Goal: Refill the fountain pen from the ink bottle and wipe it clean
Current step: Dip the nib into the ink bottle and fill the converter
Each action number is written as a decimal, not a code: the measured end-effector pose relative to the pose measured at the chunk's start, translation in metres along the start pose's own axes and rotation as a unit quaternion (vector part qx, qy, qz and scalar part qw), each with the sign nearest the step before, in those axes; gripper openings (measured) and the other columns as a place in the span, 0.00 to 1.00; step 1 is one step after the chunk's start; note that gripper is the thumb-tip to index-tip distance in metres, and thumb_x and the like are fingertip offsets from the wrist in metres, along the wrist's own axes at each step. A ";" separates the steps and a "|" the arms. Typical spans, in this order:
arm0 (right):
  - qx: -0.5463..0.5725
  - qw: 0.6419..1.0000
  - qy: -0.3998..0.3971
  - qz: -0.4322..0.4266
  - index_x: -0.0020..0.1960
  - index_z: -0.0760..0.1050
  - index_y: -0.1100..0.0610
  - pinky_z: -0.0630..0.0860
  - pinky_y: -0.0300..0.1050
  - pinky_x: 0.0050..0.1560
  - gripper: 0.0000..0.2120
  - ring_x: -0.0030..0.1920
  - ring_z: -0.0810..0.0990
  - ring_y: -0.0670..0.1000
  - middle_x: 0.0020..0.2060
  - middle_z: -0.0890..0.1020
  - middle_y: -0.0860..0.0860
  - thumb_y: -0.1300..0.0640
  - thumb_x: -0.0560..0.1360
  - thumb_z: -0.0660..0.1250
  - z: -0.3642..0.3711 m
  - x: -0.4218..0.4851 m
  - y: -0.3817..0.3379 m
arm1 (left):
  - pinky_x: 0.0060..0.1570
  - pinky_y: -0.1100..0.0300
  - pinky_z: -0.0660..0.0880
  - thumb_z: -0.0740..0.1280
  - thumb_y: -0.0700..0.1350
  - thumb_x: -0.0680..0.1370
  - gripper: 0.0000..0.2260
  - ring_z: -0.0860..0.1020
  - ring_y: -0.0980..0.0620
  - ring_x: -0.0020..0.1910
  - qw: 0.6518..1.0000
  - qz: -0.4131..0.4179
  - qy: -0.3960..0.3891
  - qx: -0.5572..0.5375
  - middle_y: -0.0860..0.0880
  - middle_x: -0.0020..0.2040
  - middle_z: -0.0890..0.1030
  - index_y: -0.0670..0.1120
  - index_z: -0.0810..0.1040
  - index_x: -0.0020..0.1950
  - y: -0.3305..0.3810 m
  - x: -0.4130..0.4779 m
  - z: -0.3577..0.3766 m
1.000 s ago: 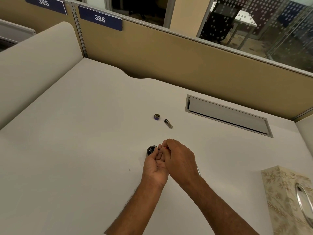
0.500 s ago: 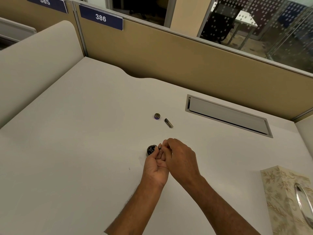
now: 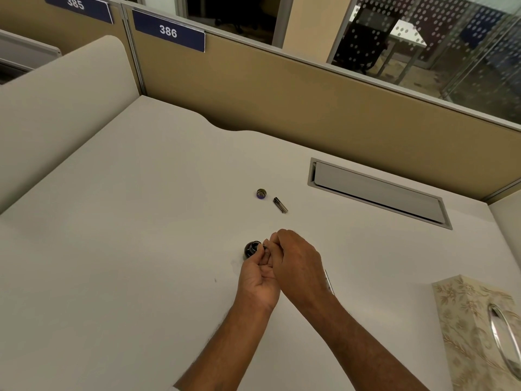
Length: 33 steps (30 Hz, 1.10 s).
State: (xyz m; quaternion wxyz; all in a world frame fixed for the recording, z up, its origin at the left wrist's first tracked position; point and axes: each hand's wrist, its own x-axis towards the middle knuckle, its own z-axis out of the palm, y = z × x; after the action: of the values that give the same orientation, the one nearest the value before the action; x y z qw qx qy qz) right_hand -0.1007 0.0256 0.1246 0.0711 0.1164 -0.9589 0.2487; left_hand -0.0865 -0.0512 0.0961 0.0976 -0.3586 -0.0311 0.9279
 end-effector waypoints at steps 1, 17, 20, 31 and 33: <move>0.013 1.000 -0.002 -0.007 0.43 0.77 0.58 0.79 0.53 0.38 0.07 0.38 0.78 0.52 0.38 0.80 0.51 0.60 0.80 0.65 0.000 0.000 0.000 | 0.32 0.54 0.85 0.61 0.42 0.85 0.13 0.88 0.45 0.36 1.000 -0.003 -0.002 -0.005 0.39 0.45 0.86 0.36 0.79 0.63 0.000 0.000 0.000; 0.077 0.996 -0.026 -0.029 0.43 0.80 0.62 0.79 0.56 0.39 0.22 0.40 0.79 0.56 0.38 0.81 0.56 0.52 0.71 0.51 -0.009 0.000 -0.011 | 0.33 0.54 0.85 0.61 0.43 0.85 0.11 0.85 0.47 0.43 0.999 -0.020 -0.007 -0.028 0.42 0.46 0.83 0.37 0.79 0.56 0.000 -0.001 0.001; 0.073 0.997 -0.027 -0.025 0.43 0.80 0.62 0.80 0.56 0.39 0.21 0.40 0.79 0.56 0.38 0.80 0.56 0.52 0.71 0.51 -0.010 0.000 -0.013 | 0.36 0.54 0.85 0.60 0.43 0.85 0.11 0.82 0.47 0.49 1.000 -0.019 -0.007 -0.022 0.42 0.47 0.83 0.37 0.79 0.57 0.000 -0.002 0.002; 0.069 0.997 -0.022 -0.006 0.43 0.79 0.59 0.80 0.55 0.38 0.10 0.40 0.78 0.54 0.38 0.79 0.53 0.61 0.71 0.58 -0.006 -0.002 -0.011 | 0.38 0.52 0.86 0.60 0.44 0.86 0.12 0.85 0.45 0.48 0.999 -0.034 -0.026 -0.027 0.41 0.43 0.86 0.37 0.79 0.57 -0.001 -0.003 -0.001; 0.074 0.997 -0.016 -0.009 0.43 0.78 0.58 0.80 0.55 0.38 0.08 0.40 0.78 0.53 0.38 0.79 0.52 0.64 0.72 0.60 -0.007 -0.002 -0.008 | 0.37 0.52 0.86 0.60 0.43 0.85 0.12 0.86 0.45 0.46 0.998 -0.031 -0.032 -0.032 0.41 0.45 0.86 0.37 0.79 0.59 -0.003 -0.004 -0.001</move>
State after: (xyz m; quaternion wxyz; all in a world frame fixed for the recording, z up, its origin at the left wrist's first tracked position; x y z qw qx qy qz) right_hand -0.0962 0.0223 0.1338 0.0488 0.1338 -0.9379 0.3163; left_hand -0.0826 -0.0494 0.0985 0.1135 -0.3309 -0.0753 0.9338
